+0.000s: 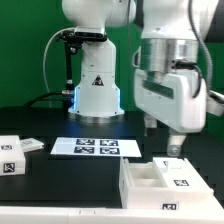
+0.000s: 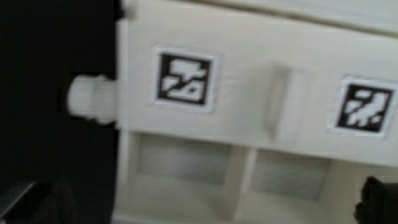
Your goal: Assemble cabinet
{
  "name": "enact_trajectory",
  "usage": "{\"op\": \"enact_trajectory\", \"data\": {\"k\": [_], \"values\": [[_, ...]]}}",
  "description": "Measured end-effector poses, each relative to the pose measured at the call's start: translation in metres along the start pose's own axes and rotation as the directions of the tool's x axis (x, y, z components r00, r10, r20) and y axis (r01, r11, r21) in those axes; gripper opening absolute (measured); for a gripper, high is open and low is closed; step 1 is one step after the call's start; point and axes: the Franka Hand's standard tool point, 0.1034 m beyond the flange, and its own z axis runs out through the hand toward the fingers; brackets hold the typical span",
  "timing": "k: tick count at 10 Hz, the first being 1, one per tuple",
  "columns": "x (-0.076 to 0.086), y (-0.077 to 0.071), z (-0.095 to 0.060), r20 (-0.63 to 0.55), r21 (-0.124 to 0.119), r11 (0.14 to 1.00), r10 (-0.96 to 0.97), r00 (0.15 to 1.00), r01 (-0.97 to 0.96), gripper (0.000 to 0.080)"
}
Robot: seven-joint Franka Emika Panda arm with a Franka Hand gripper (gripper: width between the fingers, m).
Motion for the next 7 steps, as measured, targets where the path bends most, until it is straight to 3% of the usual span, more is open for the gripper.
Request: {"op": "enact_trajectory", "data": {"k": [2, 5, 6, 7], "values": [[0.024, 0.021, -0.001, -0.005, 0.004, 0.994, -0.109, 0.994, 0.109, 0.0796], [0.024, 0.022, 0.001, -0.017, 0.013, 0.995, -0.099, 0.995, 0.099, 0.0796], [0.029, 0.024, 0.002, -0.024, 0.019, 0.991, -0.134, 0.991, 0.135, 0.0796], [0.048, 0.036, 0.006, -0.047, 0.045, 0.977, -0.204, 0.978, 0.206, 0.0796]]}}
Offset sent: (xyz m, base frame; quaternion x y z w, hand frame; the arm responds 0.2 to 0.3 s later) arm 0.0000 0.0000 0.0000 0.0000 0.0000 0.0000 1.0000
